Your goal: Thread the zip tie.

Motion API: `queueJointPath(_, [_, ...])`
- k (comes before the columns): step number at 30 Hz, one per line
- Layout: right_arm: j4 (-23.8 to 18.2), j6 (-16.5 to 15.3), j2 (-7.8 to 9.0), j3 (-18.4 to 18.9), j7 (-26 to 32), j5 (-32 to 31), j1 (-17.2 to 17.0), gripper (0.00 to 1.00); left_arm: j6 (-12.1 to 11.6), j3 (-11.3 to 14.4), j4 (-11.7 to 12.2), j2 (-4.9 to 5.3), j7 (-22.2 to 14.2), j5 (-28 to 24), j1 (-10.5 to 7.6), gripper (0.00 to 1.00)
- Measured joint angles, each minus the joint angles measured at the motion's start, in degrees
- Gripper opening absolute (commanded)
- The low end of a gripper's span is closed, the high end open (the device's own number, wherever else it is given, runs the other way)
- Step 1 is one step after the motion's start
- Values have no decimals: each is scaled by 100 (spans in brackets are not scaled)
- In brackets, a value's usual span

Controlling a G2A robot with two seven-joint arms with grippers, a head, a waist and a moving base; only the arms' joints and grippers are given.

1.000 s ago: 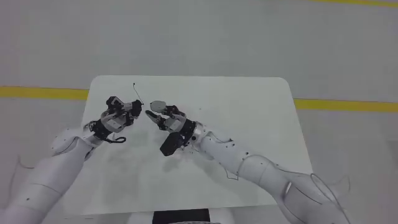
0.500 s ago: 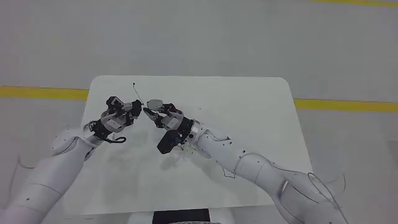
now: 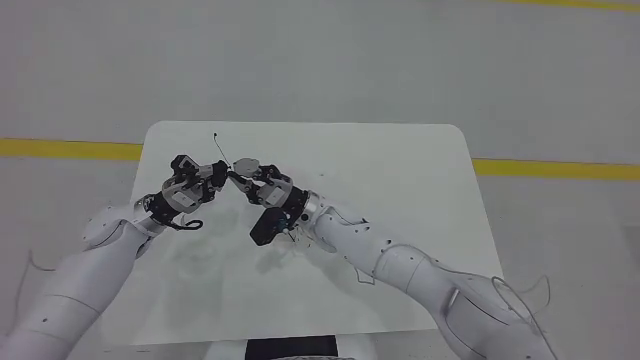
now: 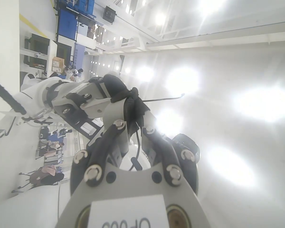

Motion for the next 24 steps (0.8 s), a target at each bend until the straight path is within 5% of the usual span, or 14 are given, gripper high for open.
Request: queueJointPath(24, [-21,168,13,-89,-23,0,11,21,0,0,0,0,0,0,0,0])
